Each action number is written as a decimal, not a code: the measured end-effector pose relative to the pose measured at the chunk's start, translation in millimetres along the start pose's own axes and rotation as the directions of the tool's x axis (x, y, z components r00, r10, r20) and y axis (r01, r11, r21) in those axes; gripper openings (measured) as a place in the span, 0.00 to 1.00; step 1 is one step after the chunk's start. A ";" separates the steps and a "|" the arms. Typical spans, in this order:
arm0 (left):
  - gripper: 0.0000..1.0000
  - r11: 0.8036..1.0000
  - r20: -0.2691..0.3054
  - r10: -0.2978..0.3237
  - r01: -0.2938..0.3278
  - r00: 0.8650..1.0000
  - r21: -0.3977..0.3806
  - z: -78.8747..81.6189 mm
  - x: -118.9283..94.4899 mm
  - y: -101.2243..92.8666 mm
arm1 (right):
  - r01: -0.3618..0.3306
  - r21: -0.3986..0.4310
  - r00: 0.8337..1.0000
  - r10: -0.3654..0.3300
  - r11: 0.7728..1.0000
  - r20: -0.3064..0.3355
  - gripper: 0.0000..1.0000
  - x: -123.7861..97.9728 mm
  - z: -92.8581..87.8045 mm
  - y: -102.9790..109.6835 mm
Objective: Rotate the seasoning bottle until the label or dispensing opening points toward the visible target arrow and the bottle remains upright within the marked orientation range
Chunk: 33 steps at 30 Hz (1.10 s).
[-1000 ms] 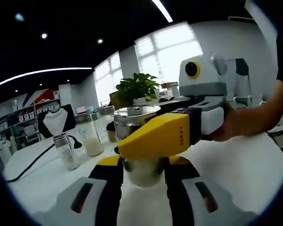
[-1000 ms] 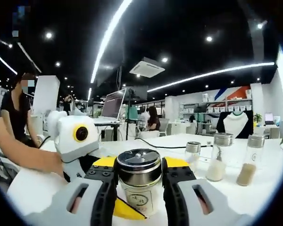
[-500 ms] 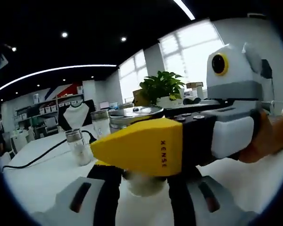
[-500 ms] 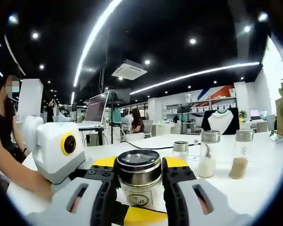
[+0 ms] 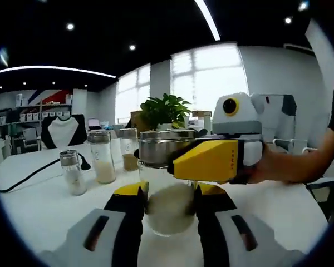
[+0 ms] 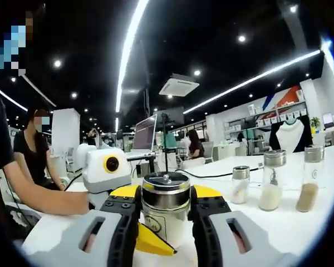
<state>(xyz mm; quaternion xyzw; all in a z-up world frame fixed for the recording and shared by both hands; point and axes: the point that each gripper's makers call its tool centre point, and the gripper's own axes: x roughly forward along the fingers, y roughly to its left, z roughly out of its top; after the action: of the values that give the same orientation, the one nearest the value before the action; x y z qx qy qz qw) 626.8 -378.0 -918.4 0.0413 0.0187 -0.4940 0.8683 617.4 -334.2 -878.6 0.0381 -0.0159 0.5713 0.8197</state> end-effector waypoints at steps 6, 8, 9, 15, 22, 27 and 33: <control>0.38 0.995 -0.047 -0.097 0.098 0.994 0.020 -9.5 -6.2 -12.1 | -0.057 -0.114 0.997 0.049 0.992 -0.066 0.34 1.7 -8.4 14.2; 0.38 0.991 -0.043 -0.134 0.134 0.990 0.001 -8.3 -8.4 -16.9 | -0.068 -0.113 0.996 0.062 0.991 -0.061 0.34 1.1 -7.2 17.0; 0.38 0.989 -0.038 -0.145 0.145 0.989 -0.003 -7.4 -9.3 -18.0 | -0.085 -0.120 0.995 0.079 0.989 -0.056 0.34 0.3 -5.9 19.9; 0.38 0.968 -0.041 -0.251 0.250 0.967 -0.038 -9.2 -19.9 -31.7 | -0.162 -0.125 0.986 0.157 0.979 -0.055 0.34 -4.1 -4.8 32.4; 0.38 0.969 -0.048 -0.248 0.247 0.967 -0.023 -14.3 -17.3 -30.2 | -0.151 -0.129 0.986 0.141 0.980 -0.088 0.33 -4.5 -10.1 32.2; 0.38 0.992 -0.054 -0.118 0.116 0.992 -0.045 -13.7 -4.8 -14.3 | -0.015 -0.110 0.997 0.006 0.994 -0.080 0.32 0.3 -11.0 11.1; 0.39 0.998 -0.065 0.060 -0.058 0.996 0.025 -12.4 6.9 1.8 | 0.118 -0.115 0.991 -0.124 0.986 -0.047 0.32 1.6 -8.5 -3.8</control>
<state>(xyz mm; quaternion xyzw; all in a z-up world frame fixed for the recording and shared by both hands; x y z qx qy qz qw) 631.9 -381.9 -931.1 0.0682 0.0403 -0.4667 0.8809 621.4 -333.3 -887.1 -0.0223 -0.0235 0.5196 0.8538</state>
